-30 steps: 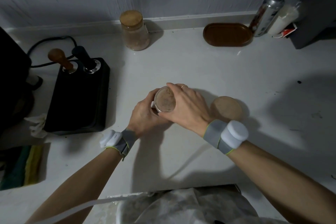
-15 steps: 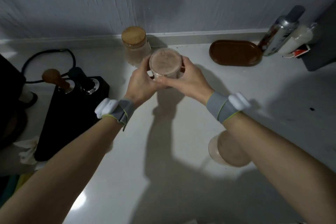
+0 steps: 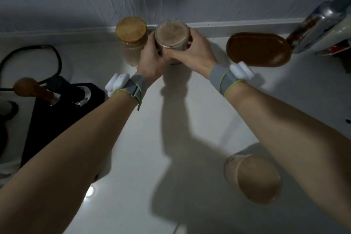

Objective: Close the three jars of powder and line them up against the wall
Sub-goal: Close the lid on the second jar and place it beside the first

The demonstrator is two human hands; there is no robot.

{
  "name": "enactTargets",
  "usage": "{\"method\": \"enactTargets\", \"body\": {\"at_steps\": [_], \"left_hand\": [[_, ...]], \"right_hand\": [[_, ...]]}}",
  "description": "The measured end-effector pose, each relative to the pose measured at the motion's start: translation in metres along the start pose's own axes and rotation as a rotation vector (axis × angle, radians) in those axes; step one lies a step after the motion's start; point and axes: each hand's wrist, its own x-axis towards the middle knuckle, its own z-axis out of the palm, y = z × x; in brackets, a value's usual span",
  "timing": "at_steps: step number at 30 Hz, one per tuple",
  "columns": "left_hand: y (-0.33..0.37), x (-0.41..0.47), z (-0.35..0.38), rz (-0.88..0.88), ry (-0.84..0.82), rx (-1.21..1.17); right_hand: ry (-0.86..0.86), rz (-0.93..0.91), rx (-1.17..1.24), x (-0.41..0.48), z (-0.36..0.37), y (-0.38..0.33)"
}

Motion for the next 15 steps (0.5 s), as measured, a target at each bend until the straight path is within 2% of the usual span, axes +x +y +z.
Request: {"method": "enactTargets", "body": {"at_steps": [15], "left_hand": [[-0.005, 0.012, 0.016, -0.081, 0.026, 0.097]], "right_hand": [[-0.019, -0.014, 0.072, 0.031, 0.012, 0.026]]}}
